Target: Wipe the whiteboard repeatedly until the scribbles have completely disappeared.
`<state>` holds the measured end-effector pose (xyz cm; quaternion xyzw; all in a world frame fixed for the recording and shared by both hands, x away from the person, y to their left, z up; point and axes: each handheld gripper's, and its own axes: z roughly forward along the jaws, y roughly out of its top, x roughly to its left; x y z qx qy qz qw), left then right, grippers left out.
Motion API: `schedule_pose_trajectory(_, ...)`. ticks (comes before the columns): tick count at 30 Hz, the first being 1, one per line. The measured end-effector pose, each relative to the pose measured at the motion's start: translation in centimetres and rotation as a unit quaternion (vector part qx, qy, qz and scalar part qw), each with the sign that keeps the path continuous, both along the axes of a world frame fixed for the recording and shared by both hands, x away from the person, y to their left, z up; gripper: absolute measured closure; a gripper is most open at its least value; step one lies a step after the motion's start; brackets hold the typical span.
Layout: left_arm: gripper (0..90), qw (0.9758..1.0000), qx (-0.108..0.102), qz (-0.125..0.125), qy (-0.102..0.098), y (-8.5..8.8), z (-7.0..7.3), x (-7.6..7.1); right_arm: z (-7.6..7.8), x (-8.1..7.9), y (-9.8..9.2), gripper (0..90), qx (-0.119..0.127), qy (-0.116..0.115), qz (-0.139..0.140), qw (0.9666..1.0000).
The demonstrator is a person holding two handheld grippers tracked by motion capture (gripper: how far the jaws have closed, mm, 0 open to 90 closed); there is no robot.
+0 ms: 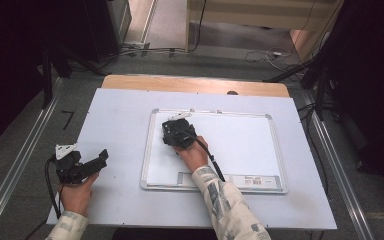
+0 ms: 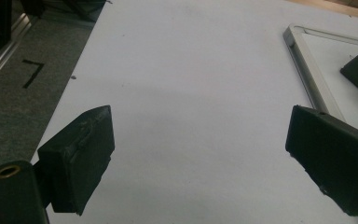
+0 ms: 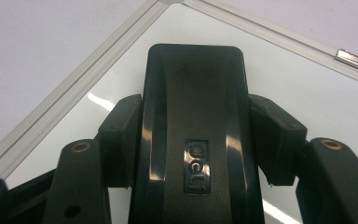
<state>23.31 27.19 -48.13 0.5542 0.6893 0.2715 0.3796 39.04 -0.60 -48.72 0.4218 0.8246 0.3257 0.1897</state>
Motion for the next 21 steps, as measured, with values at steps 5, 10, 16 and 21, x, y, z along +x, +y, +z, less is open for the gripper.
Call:
schedule_pose_trajectory(5, 8.3, 1.0, 0.0, 0.0, 0.0, 0.0, 0.0, 0.0, 0.0, 0.4, -0.3, 37.5, -0.001, -0.001, -0.007, 1.0)
schedule_pose_trajectory(10, 8.3, 1.0, 0.001, 0.0, 0.0, 0.0, 0.0, -0.1, 0.0, 0.9, -0.6, 37.5, -0.001, -0.001, -0.012, 0.9999)
schedule_pose_trajectory(16, 8.3, 1.0, 0.0, -0.001, 0.0, 0.1, 0.0, -0.1, 0.1, 1.7, -1.0, 37.5, -0.001, -0.001, -0.021, 0.9998)
schedule_pose_trajectory(21, 8.3, 1.0, 0.0, -0.001, 0.0, 0.1, 0.0, -0.1, 0.1, 2.5, -1.5, 37.5, 0.0, -0.002, -0.028, 0.9996)
